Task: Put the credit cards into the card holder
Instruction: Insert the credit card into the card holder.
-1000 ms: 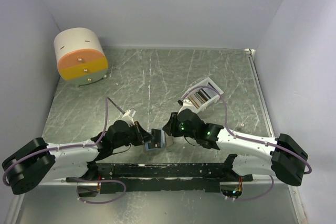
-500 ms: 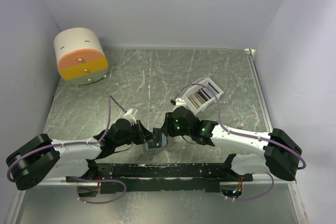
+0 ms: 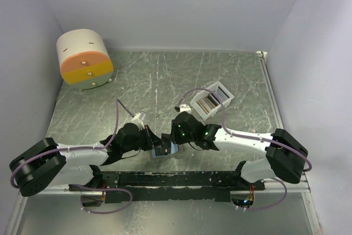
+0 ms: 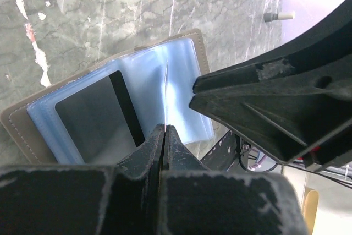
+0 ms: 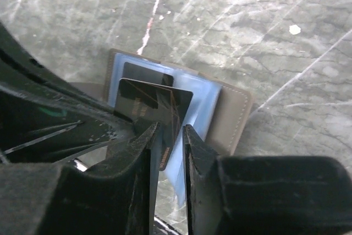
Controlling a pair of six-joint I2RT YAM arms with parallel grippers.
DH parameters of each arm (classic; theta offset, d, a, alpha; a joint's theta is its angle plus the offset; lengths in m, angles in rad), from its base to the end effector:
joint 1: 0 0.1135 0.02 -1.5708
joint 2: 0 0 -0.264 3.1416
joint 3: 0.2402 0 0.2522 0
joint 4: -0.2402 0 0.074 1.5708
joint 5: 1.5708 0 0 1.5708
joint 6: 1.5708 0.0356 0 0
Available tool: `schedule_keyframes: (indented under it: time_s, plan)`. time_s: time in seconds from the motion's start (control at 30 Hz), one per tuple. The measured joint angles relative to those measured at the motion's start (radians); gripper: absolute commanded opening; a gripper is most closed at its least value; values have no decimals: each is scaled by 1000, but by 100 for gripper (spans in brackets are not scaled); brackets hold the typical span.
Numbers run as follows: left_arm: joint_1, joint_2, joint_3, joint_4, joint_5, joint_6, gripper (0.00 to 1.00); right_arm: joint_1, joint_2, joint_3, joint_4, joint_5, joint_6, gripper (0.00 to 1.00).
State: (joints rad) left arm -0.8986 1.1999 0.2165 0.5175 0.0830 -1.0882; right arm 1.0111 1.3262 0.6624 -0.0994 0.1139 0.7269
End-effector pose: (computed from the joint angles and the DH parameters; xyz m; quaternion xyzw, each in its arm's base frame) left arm 0.1271 -0.1644 0.1397 -0.0588 0.8488 -0.4586 0.2566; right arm 0.1441 0.2224 0.1904 -0.1079 0.9120 0.2658 0.2932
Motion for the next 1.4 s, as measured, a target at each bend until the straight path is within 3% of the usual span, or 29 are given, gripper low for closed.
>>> schedule_keyframes:
  time_s: [0.47,1.4]
  plan:
    - [0,-64,5,-103,-38,-18,7,0,61,-21,-69,100,-3,17]
    - [0,47,-8,-30,-37,-72,7,2,67,-71,-26,145,33,14]
